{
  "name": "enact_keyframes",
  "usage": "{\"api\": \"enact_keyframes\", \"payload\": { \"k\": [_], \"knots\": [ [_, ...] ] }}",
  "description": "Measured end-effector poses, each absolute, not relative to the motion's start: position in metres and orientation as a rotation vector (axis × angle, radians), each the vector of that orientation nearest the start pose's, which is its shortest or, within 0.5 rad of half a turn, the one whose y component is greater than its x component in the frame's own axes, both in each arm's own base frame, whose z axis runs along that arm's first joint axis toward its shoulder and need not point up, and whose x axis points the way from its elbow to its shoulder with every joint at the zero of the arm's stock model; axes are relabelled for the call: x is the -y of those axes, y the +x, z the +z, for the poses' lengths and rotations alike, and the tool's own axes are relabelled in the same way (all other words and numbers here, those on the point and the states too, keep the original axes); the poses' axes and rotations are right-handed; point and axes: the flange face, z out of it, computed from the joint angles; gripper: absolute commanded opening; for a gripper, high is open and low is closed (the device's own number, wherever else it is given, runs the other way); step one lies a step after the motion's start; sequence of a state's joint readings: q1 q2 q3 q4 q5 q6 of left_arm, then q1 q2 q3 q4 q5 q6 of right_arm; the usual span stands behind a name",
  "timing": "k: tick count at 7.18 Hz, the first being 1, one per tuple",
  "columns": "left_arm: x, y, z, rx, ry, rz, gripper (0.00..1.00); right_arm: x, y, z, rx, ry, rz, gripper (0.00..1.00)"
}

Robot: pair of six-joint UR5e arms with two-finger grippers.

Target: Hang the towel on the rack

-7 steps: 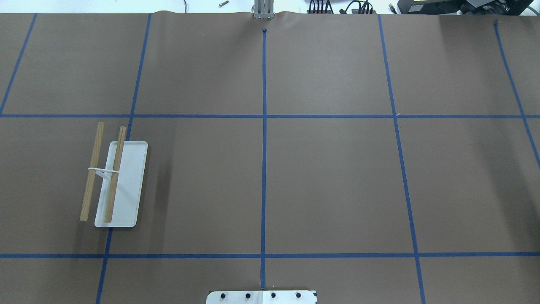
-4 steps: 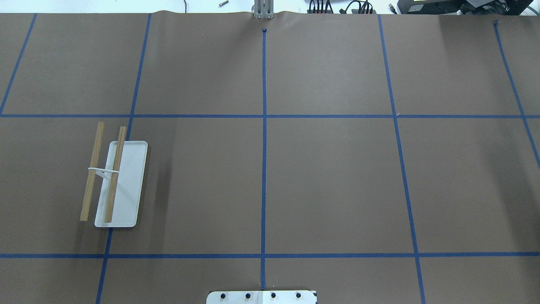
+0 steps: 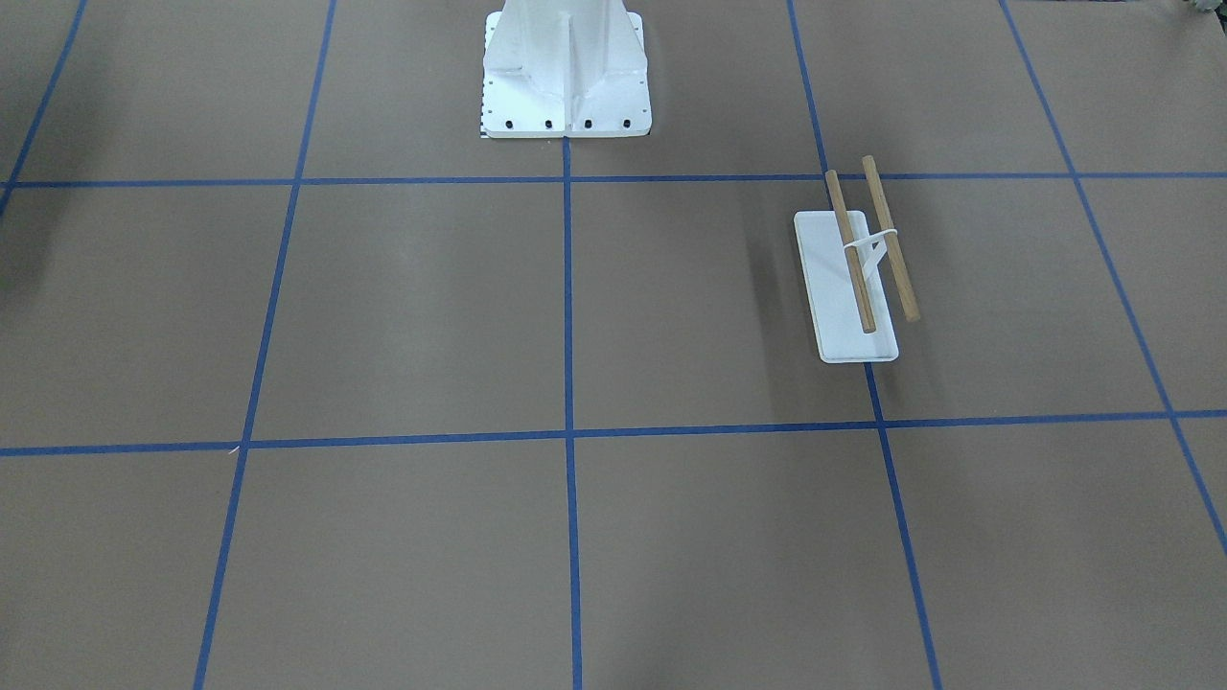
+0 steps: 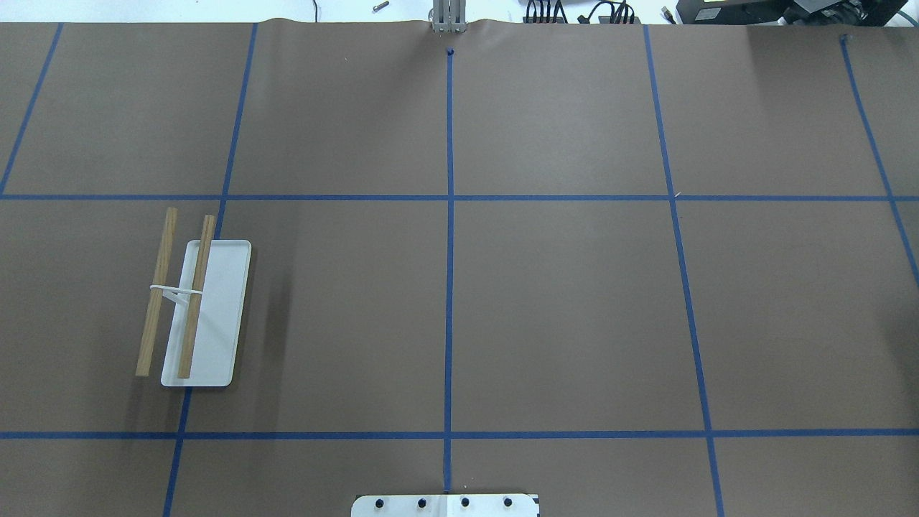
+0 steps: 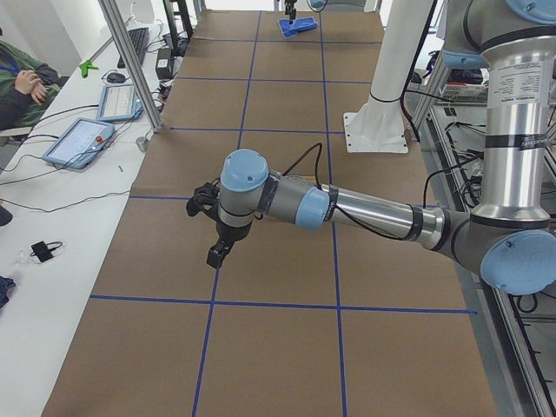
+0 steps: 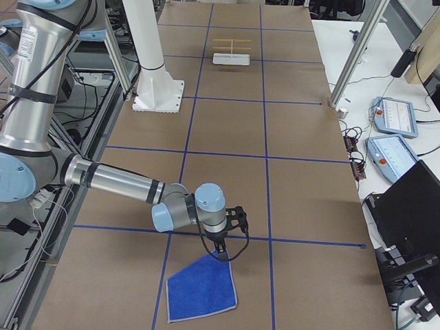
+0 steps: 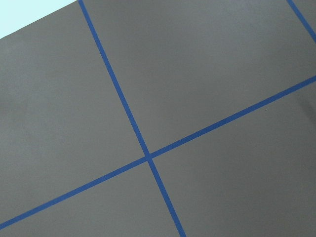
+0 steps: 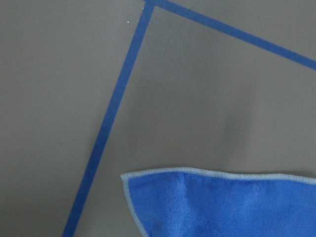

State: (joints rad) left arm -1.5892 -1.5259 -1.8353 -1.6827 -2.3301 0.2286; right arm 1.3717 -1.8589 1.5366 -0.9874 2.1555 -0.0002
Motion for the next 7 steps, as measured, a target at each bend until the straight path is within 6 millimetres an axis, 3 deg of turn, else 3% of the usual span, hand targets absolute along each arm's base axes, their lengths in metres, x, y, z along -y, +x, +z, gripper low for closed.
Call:
{"api": "enact_keyframes", "payload": {
  "k": [3, 7],
  "knots": [
    [0.48, -0.074, 0.536, -0.71, 0.411, 0.326, 0.98, 0.364, -0.015, 0.768, 0.54, 0.173, -0.335, 0.85],
    [0.477, -0.074, 0.541, -0.709, 0.415, 0.325, 0.98, 0.354, -0.027, 0.782, 0.454, 0.148, -0.376, 0.87]
  ]
}}
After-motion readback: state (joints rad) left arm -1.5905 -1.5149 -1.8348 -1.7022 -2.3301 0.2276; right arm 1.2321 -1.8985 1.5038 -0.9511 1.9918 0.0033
